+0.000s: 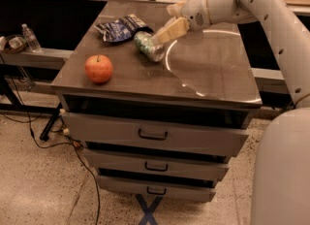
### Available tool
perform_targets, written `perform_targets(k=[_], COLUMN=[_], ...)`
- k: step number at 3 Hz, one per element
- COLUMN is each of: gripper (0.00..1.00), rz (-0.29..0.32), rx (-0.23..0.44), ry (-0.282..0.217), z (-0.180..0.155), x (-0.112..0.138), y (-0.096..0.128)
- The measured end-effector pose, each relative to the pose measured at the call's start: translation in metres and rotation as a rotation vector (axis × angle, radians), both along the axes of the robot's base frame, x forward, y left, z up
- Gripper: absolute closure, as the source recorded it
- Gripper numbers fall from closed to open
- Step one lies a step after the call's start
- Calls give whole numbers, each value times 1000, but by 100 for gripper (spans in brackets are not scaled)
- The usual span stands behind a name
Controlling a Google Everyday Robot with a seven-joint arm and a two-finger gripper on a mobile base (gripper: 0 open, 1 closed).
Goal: Knock green can over
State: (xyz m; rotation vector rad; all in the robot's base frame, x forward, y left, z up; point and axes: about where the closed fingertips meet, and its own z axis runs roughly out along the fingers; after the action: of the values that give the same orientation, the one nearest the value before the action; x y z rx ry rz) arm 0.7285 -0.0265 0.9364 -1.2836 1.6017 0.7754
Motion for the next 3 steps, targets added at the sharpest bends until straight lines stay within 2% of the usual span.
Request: perform_targets(k=[1,2,3], gripper=[0,0,0], rz=[-17,-78,-145], rx=[12,-33,-123], ry=[6,-11,-67], z=[0,2,22], x=[3,3,0], y=[-2,-43,-100])
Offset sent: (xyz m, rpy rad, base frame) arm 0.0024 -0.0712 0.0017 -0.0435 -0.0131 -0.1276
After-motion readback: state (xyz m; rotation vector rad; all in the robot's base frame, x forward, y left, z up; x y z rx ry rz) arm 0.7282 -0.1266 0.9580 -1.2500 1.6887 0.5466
